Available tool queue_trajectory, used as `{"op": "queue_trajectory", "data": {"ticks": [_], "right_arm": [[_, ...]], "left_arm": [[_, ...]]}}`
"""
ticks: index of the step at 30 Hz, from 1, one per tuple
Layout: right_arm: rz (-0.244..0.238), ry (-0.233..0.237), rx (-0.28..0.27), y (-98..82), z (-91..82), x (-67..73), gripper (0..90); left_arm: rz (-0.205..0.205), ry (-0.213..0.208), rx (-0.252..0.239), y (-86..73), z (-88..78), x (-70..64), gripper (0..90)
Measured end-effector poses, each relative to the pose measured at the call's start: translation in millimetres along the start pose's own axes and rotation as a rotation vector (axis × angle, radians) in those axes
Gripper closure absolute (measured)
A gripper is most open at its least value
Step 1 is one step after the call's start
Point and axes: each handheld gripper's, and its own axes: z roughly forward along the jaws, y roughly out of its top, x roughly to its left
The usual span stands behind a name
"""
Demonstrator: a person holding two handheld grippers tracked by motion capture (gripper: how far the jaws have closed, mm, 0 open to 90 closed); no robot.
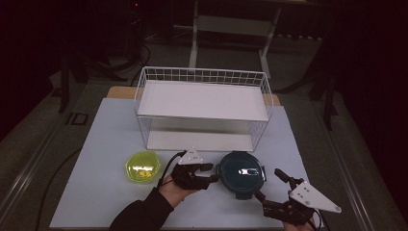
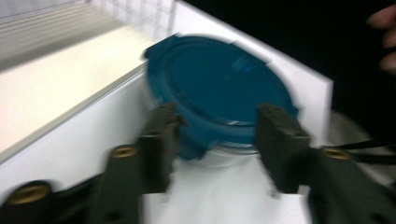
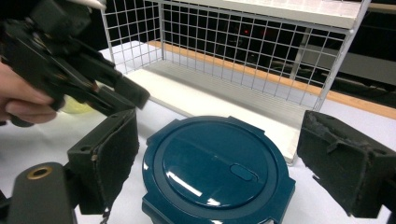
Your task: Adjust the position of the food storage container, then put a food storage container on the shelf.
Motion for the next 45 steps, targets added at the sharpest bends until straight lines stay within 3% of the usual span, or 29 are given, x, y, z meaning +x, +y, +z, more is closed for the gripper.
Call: {"op": "queue_trajectory", "data": {"ticks": [1,3,7,9,12,18,23,25,27,28,31,32,35,37,40,45], "right_arm": [[-0.008,0.014,-0.002,0.4,0.6,0.8,12.8],[-0.011,0.006,-0.015,0.3,0.8,1.6,12.9],[-0.02,-0.015,-0.03,2.2,0.3,0.8,12.9],[-0.027,-0.024,-0.033,3.5,-0.2,-0.7,12.8],[-0.019,-0.034,-0.043,5.2,-0.5,-3.7,12.8],[-0.049,-0.084,-0.084,15.4,-6.5,-13.5,14.1],[0.001,-0.03,-0.078,22.3,-9.2,-24.5,16.0],[0.007,-0.031,-0.074,22.7,-9.3,-27.0,16.0],[-0.003,-0.043,-0.062,22.8,-9.2,-27.0,15.8],[-0.017,-0.056,-0.053,22.6,-8.9,-27.1,14.4],[-0.003,-0.023,-0.03,21.0,-8.1,-29.0,13.8],[0.006,-0.017,-0.007,19.6,-7.6,-29.3,12.8],[0.018,-0.005,0.003,16.9,-6.5,-28.9,11.0],[0.001,-0.01,0.004,15.1,-5.9,-27.6,10.8],[0.004,-0.007,0.021,13.0,-3.3,-26.4,10.9],[0.012,0.001,0.041,10.1,-0.2,-26.5,12.1]], "left_arm": [[-0.012,-0.038,-0.018,1.6,-2.8,-1.6,28.0],[-0.026,-0.058,-0.015,4.2,-3.0,-2.7,13.3],[-0.041,-0.072,-0.04,7.9,-4.5,-4.0,1.2],[-0.054,-0.078,-0.064,12.0,-6.0,-4.9,1.2],[-0.049,-0.074,-0.064,15.5,-4.8,-5.5,1.2],[-0.04,-0.072,-0.066,24.6,-0.9,-3.1,1.2],[-0.08,-0.055,-0.058,26.0,7.1,6.7,1.3],[-0.151,-0.065,-0.038,22.4,14.8,14.7,2.0],[-0.175,-0.071,-0.022,21.1,17.3,17.4,2.8],[-0.212,-0.078,-0.005,18.9,20.8,21.8,2.9],[-0.306,-0.103,0.039,13.0,28.8,33.9,3.0],[-0.374,-0.115,0.063,8.0,34.0,42.6,4.0],[-0.437,-0.127,0.097,1.6,39.6,50.8,7.3],[-0.449,-0.138,0.107,-0.1,40.4,52.6,13.2],[-0.529,-0.166,0.129,-6.5,44.1,58.3,17.9],[-0.587,-0.193,0.145,-10.3,46.3,64.3,28.5]]}}
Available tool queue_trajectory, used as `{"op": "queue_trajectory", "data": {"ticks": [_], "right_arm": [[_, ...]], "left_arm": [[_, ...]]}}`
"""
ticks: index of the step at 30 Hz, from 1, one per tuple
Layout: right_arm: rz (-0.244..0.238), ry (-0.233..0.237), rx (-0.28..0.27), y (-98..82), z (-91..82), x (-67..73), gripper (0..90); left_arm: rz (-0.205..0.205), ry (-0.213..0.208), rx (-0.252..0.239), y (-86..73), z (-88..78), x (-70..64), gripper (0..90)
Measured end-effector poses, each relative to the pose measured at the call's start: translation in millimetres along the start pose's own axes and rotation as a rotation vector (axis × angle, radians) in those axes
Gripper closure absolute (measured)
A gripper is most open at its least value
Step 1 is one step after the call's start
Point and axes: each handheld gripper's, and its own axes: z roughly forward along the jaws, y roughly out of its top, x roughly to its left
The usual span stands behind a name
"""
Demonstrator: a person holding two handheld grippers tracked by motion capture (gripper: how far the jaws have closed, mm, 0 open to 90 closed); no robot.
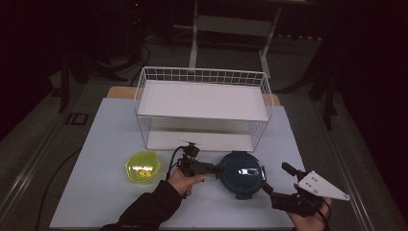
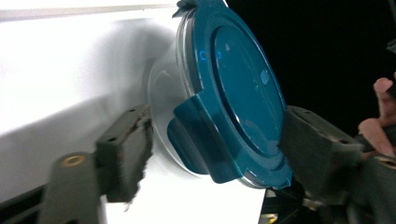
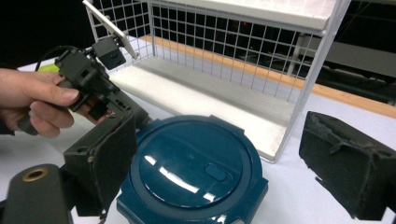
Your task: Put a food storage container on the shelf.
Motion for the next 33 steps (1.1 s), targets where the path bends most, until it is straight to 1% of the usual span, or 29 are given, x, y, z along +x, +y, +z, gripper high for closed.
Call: {"op": "queue_trajectory", "data": {"ticks": [1,2,3,4,6,7,8,9,10,13,14,17,18,19,20,21,23,24,25,26,27,28,29,30,31,32,33], "right_arm": [[0.002,0.002,0.006,-1.0,1.0,0.2,12.5],[0.003,0.003,0.01,-1.4,1.6,0.3,12.7],[0.002,0.003,0.015,-1.7,2.1,0.2,12.8],[0.004,0.003,0.017,-2.1,2.7,0.6,12.9],[0.004,0.005,0.022,-2.6,3.4,0.8,13.0],[0.003,0.006,0.024,-3.3,4.0,0.8,13.1],[0.003,0.005,0.027,-3.5,4.2,0.8,13.3],[0.004,0.004,0.03,-3.8,4.2,0.6,13.2],[0.005,0.005,0.029,-4.1,4.2,0.4,13.3],[0.006,-0.002,0.035,-4.5,3.3,-0.2,13.5],[0.006,-0.002,0.035,-4.5,3.3,-0.2,13.5],[0.011,-0.008,0.046,-5.8,2.4,-2.1,14.4],[0.023,-0.012,0.063,-8.0,2.3,-4.9,15.7],[0.023,-0.012,0.063,-8.0,2.3,-4.9,15.7],[0.032,-0.019,0.083,-10.7,3.2,-8.2,16.6],[0.032,-0.019,0.083,-10.7,3.2,-8.2,16.6],[0.069,-0.016,0.109,-15.1,5.2,-14.8,19.8],[0.069,-0.016,0.109,-15.1,5.2,-14.8,19.8],[0.102,-0.008,0.124,-18.7,7.0,-19.6,21.9],[0.118,-0.004,0.133,-20.3,7.7,-21.9,23.1],[0.135,0.005,0.141,-22.1,8.6,-24.1,24.1],[0.147,0.007,0.15,-23.8,9.6,-26.0,24.4],[0.159,0.009,0.16,-25.4,10.5,-27.8,26.4],[0.174,0.021,0.167,-27.0,11.3,-29.6,27.6],[0.174,0.021,0.167,-27.0,11.3,-29.6,27.6],[0.196,0.027,0.183,-29.6,12.6,-32.3,29.5],[0.207,0.037,0.188,-30.7,13.3,-33.9,31.1]], "left_arm": [[-0.013,0.001,0.008,0.0,0.8,1.5,32.3],[-0.034,-0.007,0.022,0.0,2.1,4.2,33.2],[-0.034,-0.007,0.022,0.0,2.1,4.2,35.0],[-0.046,-0.009,0.029,0.1,3.2,5.7,35.9],[-0.08,-0.026,0.041,-0.2,5.9,8.7,37.4],[-0.088,-0.025,0.052,-0.4,7.0,10.0,42.1],[-0.114,-0.046,0.06,-1.3,9.6,11.6,43.8],[-0.114,-0.046,0.06,-1.3,9.6,11.6,45.0],[-0.135,-0.072,0.064,-1.7,11.7,12.0,48.2],[-0.144,-0.078,0.07,-1.4,12.0,13.2,49.5],[-0.159,-0.082,0.069,-1.2,12.3,14.0,49.5],[-0.158,-0.078,0.074,-0.4,12.7,13.6,50.4],[-0.145,-0.07,0.08,0.7,13.0,12.1,50.4],[-0.137,-0.066,0.079,0.7,13.1,11.2,50.4],[-0.122,-0.062,0.082,0.9,13.0,9.8,50.7],[-0.102,-0.058,0.081,0.8,12.8,8.3,50.7],[-0.078,-0.059,0.079,0.6,11.8,5.1,52.4],[-0.06,-0.053,0.076,0.0,11.4,2.5,52.7],[-0.043,-0.048,0.078,-0.6,10.6,-0.4,53.1],[-0.025,-0.048,0.075,-1.4,10.0,-2.2,53.4],[0.002,-0.046,0.075,-3.5,8.4,-4.7,53.7],[0.011,-0.045,0.072,-4.7,7.8,-6.0,53.9],[0.011,-0.045,0.072,-4.7,7.8,-6.0,54.0],[0.031,-0.047,0.07,-6.8,6.5,-7.0,54.2],[0.031,-0.047,0.07,-6.8,6.5,-7.0,54.3],[0.044,-0.048,0.07,-7.9,5.9,-8.0,54.4],[0.068,-0.047,0.07,-9.7,4.8,-9.6,54.6]]}}
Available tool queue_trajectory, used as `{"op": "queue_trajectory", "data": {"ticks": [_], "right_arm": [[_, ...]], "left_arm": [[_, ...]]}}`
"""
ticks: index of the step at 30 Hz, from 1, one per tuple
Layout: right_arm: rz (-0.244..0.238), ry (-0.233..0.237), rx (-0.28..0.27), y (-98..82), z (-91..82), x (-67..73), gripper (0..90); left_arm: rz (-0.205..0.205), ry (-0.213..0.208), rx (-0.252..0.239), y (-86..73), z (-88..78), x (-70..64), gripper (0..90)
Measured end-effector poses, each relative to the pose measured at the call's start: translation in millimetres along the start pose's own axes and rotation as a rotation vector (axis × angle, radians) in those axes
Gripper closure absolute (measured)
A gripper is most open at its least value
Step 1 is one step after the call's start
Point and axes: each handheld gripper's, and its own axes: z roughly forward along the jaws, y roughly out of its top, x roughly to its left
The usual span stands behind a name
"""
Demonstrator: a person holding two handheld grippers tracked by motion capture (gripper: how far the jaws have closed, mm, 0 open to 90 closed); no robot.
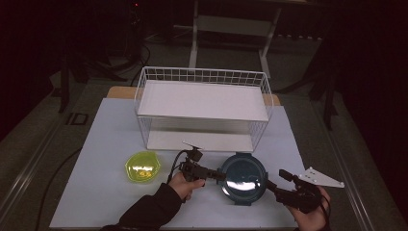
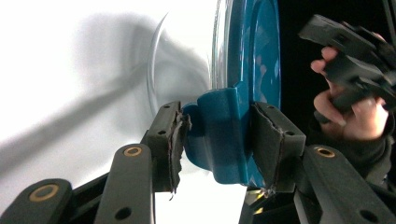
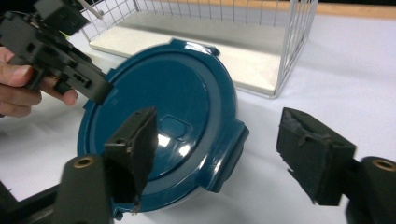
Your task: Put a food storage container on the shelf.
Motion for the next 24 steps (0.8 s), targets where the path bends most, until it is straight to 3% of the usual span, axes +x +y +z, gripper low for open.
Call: {"op": "queue_trajectory", "data": {"ticks": [4,7,13,15,24], "right_arm": [[0.04,0.049,0.017,-1.8,3.0,-5.5,37.4],[0.101,0.102,0.054,-3.6,7.0,-11.8,42.1],[0.145,0.142,0.119,-8.0,13.6,-17.6,40.8],[0.191,0.175,0.14,-11.7,16.5,-23.2,41.0],[0.27,0.238,0.157,-15.7,20.4,-32.3,46.0]], "left_arm": [[0.025,-0.003,0.002,-2.3,-1.0,-1.7,55.3],[0.035,-0.009,0.0,-4.4,-1.9,-1.1,55.5],[0.086,-0.027,-0.004,-8.5,-3.1,0.0,56.0],[0.091,-0.033,-0.004,-9.0,-3.4,1.2,56.0],[0.117,-0.044,-0.002,-10.5,-3.4,-0.4,56.5]]}}
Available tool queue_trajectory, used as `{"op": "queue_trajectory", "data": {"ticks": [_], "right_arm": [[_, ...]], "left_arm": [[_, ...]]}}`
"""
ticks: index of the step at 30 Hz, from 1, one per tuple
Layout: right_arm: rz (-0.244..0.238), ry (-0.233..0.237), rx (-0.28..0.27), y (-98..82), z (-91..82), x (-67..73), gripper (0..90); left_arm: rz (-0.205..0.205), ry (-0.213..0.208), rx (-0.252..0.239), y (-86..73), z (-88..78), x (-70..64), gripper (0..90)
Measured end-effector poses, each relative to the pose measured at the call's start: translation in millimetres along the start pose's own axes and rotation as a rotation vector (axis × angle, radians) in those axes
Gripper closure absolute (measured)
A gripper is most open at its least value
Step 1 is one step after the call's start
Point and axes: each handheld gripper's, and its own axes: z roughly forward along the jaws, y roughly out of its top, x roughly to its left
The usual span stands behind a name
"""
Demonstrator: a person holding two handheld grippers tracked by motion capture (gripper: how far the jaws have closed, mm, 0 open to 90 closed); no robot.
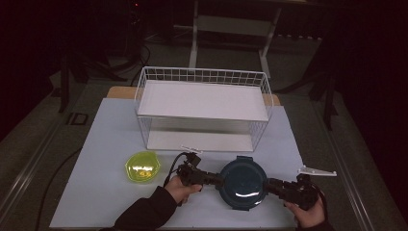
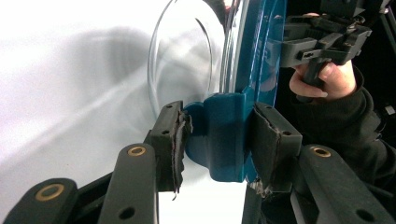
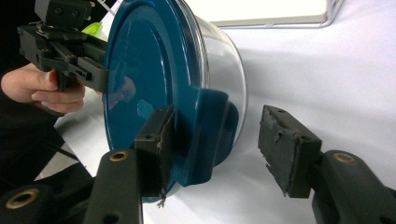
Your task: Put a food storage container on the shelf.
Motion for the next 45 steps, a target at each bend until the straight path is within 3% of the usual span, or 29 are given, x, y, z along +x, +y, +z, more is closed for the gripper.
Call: {"op": "queue_trajectory", "data": {"ticks": [4,10,14,22,26,37,45], "right_arm": [[0.037,0.05,0.024,-0.6,4.1,-2.0,50.7],[0.094,0.107,0.017,-3.4,5.4,-7.2,55.4],[0.111,0.102,0.018,-3.2,5.5,-7.0,55.7],[0.103,0.079,0.011,-4.2,3.8,-2.0,56.3],[0.115,0.097,-0.001,-3.6,0.4,1.6,56.3],[0.068,0.119,-0.045,20.3,-11.2,25.8,56.4],[0.046,0.148,-0.065,38.3,-12.0,41.2,56.4]], "left_arm": [[0.004,-0.003,0.0,-0.5,0.1,0.0,56.5],[-0.003,-0.01,-0.005,-2.0,-0.2,1.1,56.6],[-0.025,-0.002,-0.02,-2.0,0.5,1.2,56.7],[-0.026,0.021,-0.036,-6.0,-1.5,-5.3,57.0],[-0.021,0.023,-0.04,-4.7,-5.5,-12.3,57.1],[0.031,0.05,-0.09,16.2,-37.4,-45.8,57.2],[0.047,0.053,-0.127,26.2,-59.6,-58.9,57.4]]}}
